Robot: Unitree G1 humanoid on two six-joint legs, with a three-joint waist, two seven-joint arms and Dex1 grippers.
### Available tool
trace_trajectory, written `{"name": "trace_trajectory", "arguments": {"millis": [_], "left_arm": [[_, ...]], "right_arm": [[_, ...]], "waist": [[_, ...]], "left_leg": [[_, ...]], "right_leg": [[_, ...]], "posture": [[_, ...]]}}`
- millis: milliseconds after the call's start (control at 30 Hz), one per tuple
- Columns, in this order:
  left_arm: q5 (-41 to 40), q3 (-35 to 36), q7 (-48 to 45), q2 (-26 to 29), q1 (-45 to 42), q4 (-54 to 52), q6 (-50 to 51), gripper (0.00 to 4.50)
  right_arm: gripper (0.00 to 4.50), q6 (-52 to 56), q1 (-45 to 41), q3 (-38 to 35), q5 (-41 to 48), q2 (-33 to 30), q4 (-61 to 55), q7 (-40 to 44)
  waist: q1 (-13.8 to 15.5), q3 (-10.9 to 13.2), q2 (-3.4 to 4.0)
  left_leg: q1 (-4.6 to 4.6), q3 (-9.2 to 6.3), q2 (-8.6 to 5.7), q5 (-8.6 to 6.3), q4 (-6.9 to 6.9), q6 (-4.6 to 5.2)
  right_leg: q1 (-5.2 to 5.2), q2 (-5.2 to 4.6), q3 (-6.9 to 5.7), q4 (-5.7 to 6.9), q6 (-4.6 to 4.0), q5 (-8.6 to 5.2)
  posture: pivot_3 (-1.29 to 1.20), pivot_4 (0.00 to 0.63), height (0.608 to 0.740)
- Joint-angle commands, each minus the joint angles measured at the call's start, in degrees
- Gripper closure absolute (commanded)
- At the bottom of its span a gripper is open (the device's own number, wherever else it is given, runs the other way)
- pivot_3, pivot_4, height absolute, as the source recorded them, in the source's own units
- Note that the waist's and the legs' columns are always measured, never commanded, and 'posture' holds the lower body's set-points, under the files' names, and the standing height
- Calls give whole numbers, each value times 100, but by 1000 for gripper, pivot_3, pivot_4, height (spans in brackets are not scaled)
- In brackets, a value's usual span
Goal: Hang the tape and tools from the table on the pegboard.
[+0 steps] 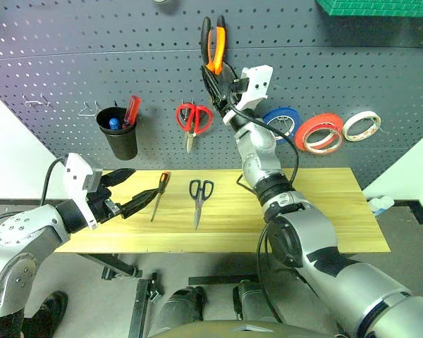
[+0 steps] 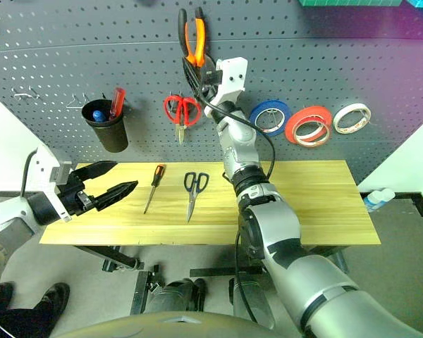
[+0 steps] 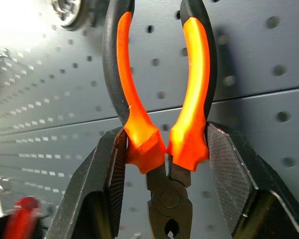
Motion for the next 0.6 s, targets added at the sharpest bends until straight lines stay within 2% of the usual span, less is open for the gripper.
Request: {"name": "trace_trajectory", "arguments": {"millis": [33,300,600], "left_arm": [[-93,175,22,85,-15,-133,-9,0],[-104,174,2,101,0,-132,-4,0],[-244,305,-10,209,143,-259,92,0]], "right_arm": [[2417,-363,-300,-28,-155,-97,-10,-178],[2417,-719,-177,38,-595,-215,138,-837],[2417,-958,-87,131,-872,-174,313,-1099]], "waist": [[5,1,0],[2,5,2],[0,20,-1]], "left_leg": [[0,0,0,0,-2,0],[0,0,1,2,-16,-1],[0,0,2,4,-28,-3]], "right_leg": [[2,0,0,0,-1,-1],[3,-1,0,0,-13,-8],[-2,-1,0,-2,-28,-18]], "posture": [[-47,153,740],[-54,156,740],[-36,154,740]]}}
